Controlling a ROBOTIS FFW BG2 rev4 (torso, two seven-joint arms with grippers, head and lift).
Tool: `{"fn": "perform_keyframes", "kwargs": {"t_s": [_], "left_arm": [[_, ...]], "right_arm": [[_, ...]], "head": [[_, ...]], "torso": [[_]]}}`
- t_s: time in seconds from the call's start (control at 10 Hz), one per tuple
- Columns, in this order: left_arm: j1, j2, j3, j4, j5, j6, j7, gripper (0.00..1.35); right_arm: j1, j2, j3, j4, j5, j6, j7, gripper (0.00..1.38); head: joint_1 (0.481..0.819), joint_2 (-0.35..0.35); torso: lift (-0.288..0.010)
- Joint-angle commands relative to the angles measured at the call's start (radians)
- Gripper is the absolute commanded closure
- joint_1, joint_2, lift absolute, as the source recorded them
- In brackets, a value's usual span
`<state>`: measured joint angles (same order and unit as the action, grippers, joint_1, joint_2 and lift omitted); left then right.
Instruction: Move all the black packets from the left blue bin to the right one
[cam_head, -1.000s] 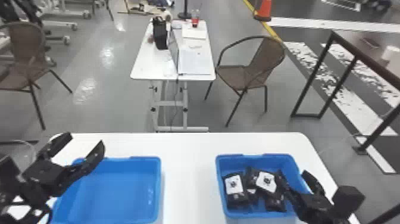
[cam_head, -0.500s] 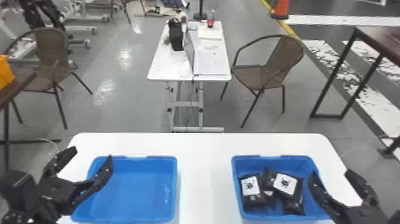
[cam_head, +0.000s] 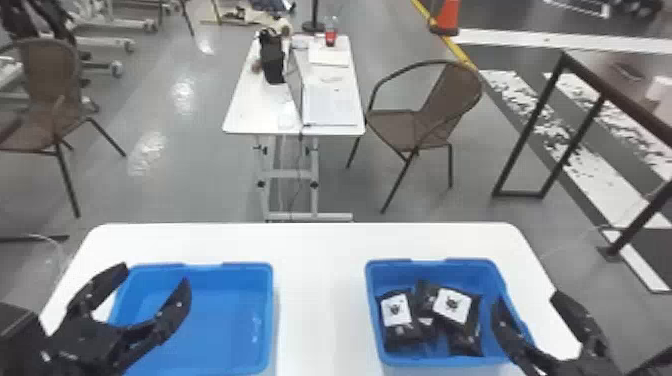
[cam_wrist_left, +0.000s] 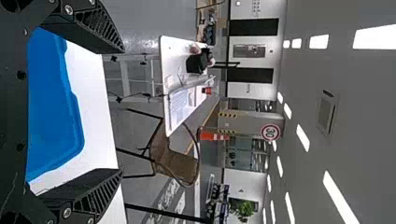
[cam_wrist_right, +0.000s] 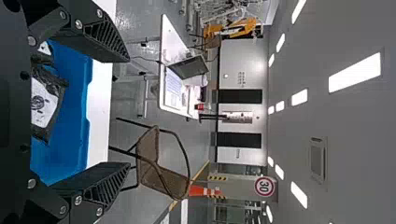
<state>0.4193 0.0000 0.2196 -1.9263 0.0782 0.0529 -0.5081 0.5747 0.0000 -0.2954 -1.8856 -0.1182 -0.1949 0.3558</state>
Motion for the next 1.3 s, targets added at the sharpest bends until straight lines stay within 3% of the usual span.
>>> {"fn": "perform_keyframes", "kwargs": {"t_s": [0.0, 1.2], "left_arm": [[0.007, -0.003, -0.019, -0.010, 0.003, 0.004, 0.006, 0.13], [0.021, -0.003, -0.034, 0.000, 0.015, 0.055, 0.008, 0.13]], "right_arm": [[0.008, 0.001, 0.002, -0.004, -0.001, 0.000, 0.000, 0.25], [0.002, 0.001, 0.004, -0.010, 0.003, 0.018, 0.012, 0.25]], "head": [[0.695, -0.100], [0.695, -0.120]], "torso": [[0.000], [0.000]]}}
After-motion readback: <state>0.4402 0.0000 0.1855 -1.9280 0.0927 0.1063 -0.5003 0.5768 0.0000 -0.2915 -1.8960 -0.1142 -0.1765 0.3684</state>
